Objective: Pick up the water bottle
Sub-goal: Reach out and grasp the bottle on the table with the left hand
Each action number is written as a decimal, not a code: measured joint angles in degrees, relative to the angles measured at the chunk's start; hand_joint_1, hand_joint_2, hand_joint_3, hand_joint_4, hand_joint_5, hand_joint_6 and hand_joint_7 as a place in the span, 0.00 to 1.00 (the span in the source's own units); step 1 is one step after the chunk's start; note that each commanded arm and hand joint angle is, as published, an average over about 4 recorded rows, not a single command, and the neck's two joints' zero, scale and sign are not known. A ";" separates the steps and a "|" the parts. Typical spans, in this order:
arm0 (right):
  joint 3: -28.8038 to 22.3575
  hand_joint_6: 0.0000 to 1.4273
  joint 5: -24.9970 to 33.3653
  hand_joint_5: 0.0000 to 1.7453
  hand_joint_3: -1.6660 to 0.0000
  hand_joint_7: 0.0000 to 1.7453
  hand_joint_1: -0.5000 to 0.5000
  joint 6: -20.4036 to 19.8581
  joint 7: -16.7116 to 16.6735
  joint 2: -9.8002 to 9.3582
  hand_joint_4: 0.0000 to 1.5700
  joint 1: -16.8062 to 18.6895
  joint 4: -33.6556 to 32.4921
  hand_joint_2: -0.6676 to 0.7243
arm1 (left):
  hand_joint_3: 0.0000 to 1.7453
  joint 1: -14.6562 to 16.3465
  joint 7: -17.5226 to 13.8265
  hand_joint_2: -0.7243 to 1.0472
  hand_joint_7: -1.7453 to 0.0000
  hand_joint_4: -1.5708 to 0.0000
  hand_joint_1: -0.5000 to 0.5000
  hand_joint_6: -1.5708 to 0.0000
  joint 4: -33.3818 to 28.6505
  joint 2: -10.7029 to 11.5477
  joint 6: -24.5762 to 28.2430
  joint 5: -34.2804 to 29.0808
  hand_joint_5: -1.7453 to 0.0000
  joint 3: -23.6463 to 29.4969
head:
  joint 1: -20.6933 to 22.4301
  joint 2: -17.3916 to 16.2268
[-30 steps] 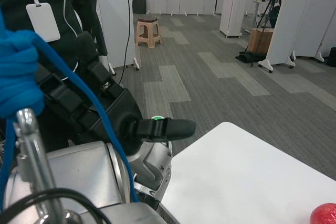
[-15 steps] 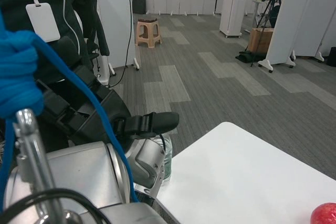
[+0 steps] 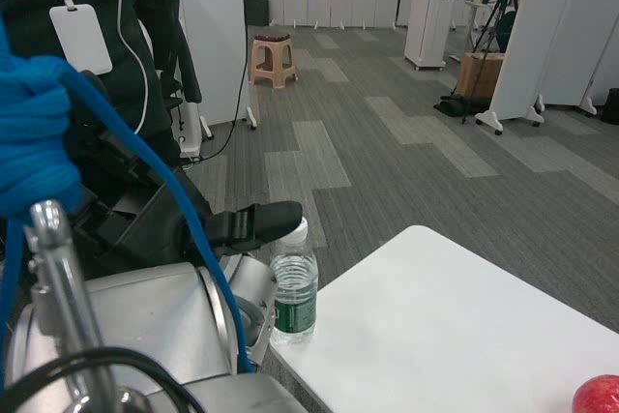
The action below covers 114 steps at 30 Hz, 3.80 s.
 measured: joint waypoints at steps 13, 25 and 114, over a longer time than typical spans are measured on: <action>0.00 0.00 0.02 0.00 1.00 0.00 0.08 -0.10 0.00 -0.06 0.00 0.01 0.01 0.82 | 0.05 3.85 2.65 0.35 0.96 1.00 0.00 1.00 -0.01 1.14 0.08 -0.77 0.47 4.43 | 0.09 0.03; 0.01 0.00 0.27 0.00 1.00 0.00 0.08 -0.31 0.00 -0.28 0.00 0.01 0.01 0.82 | 0.05 6.49 3.22 0.30 0.96 1.00 0.00 1.00 0.49 2.35 0.08 -1.90 0.47 9.94 | -0.73 -0.17; 1.58 0.00 0.87 0.00 1.00 0.00 0.06 -0.42 0.00 -1.58 0.00 0.24 1.38 0.84 | 0.05 19.06 -66.55 0.18 0.88 1.00 0.00 1.00 6.74 5.14 68.57 -36.23 1.00 5.03 | -3.60 -2.20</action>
